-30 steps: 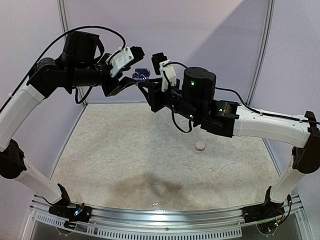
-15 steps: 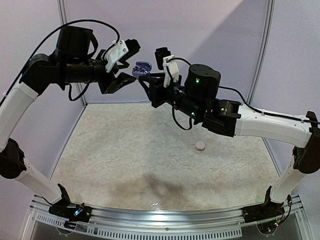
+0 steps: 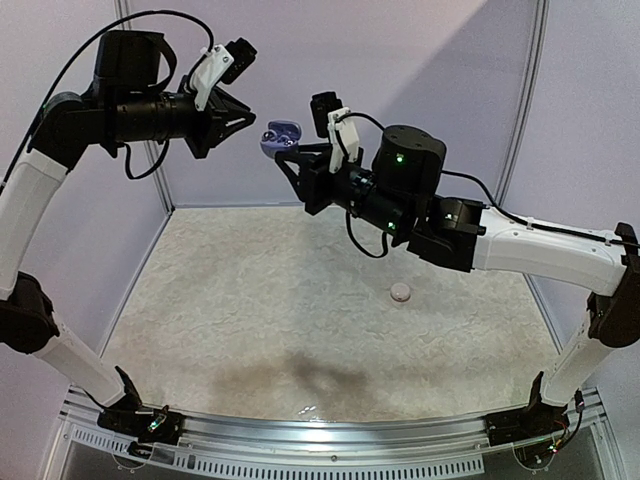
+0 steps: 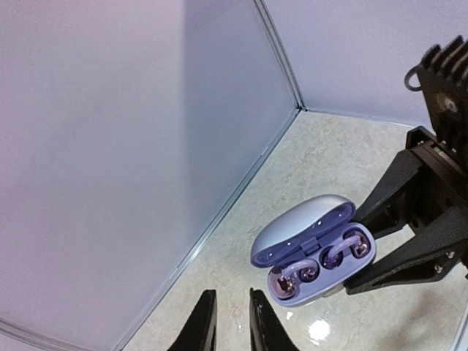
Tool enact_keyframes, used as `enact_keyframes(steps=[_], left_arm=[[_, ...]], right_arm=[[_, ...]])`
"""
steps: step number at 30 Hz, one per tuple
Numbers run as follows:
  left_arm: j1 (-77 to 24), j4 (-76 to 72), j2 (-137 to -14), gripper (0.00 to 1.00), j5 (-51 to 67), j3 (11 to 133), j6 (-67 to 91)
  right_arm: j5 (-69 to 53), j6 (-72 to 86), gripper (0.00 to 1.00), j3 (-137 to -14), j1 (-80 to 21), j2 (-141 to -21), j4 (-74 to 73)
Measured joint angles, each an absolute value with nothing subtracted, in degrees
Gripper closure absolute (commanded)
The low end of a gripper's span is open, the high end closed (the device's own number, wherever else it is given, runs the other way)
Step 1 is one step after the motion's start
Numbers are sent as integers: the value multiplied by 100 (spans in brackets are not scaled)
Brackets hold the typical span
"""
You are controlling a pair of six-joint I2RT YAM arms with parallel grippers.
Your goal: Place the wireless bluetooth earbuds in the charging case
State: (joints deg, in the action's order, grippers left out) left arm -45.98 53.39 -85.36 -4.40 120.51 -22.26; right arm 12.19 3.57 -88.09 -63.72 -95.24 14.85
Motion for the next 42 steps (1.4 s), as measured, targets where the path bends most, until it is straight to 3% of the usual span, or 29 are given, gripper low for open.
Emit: enact_keyframes(steps=[32,42], left_arm=[[-4493,5175,-8567,84,-110,11310,-1769],[-4397,5487,-8549,65,-141,11552,-2023]], right_arm=[[1037,355,100,-8606,-6368,-9520,1293],[985,248,100,-8562,-6364,-9367,1490]])
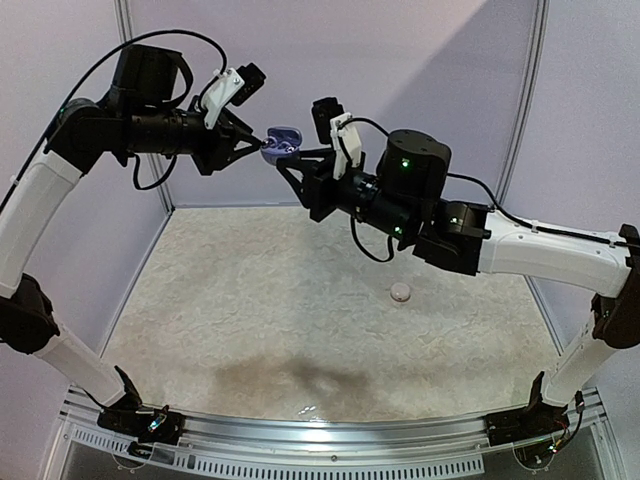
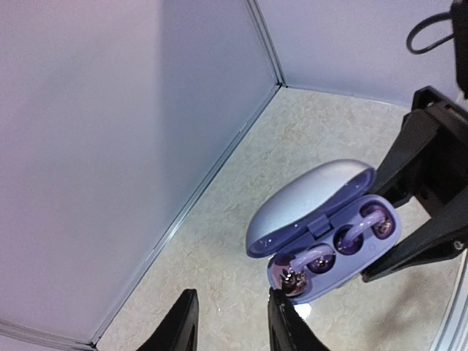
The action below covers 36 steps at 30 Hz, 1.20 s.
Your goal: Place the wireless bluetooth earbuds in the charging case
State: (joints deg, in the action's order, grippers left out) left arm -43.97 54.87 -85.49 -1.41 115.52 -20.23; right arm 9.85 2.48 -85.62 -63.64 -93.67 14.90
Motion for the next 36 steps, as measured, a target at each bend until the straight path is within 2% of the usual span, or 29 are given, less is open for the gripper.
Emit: enact_keyframes(steps=[5,11,15,21,25,36], left_arm=[[-4397,5743,-8508,58,438,11900,-2263],[-4397,6305,-8453,60,1487,12226,-2742],[-4493,6853,-8499,57,1896,12438,-3146],[-4827,7380,-8656,55,1868,12654,-3651],[-4974,7516,-8705,62,1699,12654,-3811],[-5214,7575,-8707,65,1223,12654,-4012]], right_arm=[[574,-34,100,-8230,-6313,-9220,1747],[-73,-502,100,-7843,-6224,-9002,1859],[-521,-825,100,-7725,-6217,-8877,1885],[-873,-1133,100,-7703,-6217,-8825,1870],[-980,-1282,100,-7703,-6219,-8825,1800],[-1085,-1446,100,-7706,-6224,-8853,1710]])
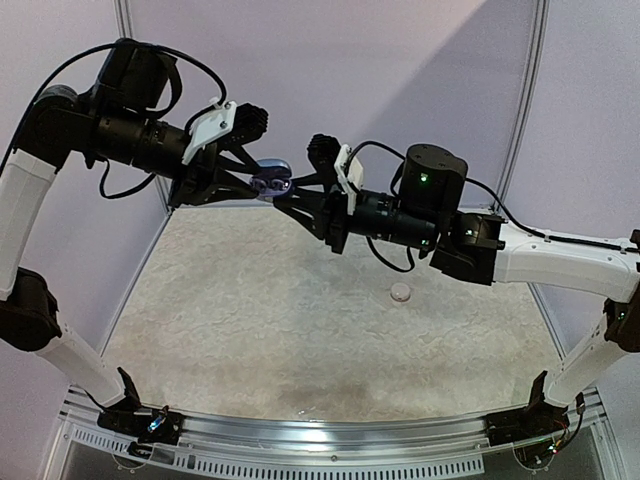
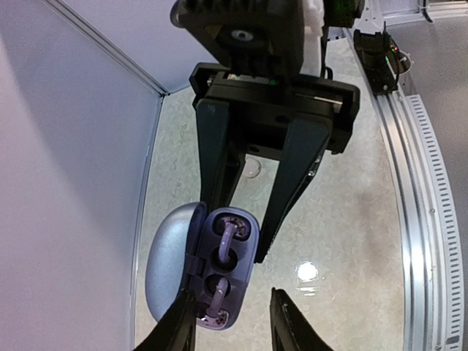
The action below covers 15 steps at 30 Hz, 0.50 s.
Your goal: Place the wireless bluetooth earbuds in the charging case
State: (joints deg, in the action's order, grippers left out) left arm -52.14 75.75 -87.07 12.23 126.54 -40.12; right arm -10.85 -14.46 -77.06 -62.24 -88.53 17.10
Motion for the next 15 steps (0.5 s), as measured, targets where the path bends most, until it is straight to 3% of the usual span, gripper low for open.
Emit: enact_keyframes(steps=[15], left_arm=[[-5411,7585,-8895,71,895,12742,-4434]], right_arm=[[-1116,-1435,100,-7791,-6259,-9013,1638]])
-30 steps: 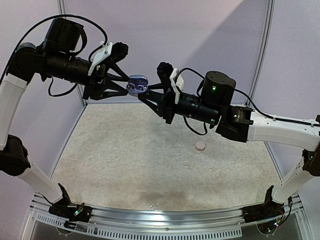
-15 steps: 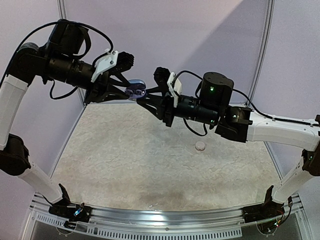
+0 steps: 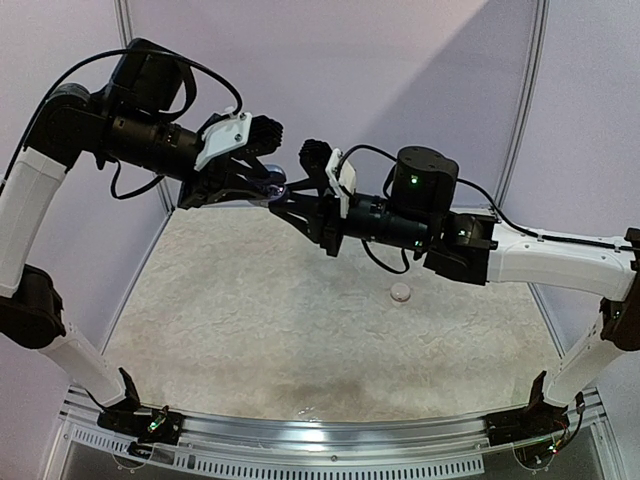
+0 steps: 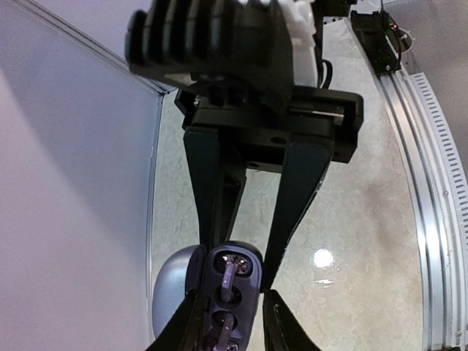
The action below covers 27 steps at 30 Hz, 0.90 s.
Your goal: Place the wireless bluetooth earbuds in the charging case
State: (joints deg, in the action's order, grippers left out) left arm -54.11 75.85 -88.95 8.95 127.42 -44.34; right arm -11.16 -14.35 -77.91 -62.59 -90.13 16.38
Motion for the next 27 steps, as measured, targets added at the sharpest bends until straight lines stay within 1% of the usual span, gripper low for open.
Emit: enact_keyframes(steps=[10,16,20,27], left_arm=[[-5433,7627,-8906,71,593,12822,-4589],[-5437,7640,-8917,73,526,12822,-4606],[-5437,7642,-8945,77,497,12822,-4613],[-5437,7644,-8986,77,445,12822,-4657]], right_arm=[[-1105,-1422,100,-7817,-6259,-9013,1632],[-1105,-1422,100,-7817,-6261,-9013,1632],[-1105,-1422,100,-7817,-6261,-9013,1629],[-1103,-1413,100,-7817,-6261,-9013,1627]])
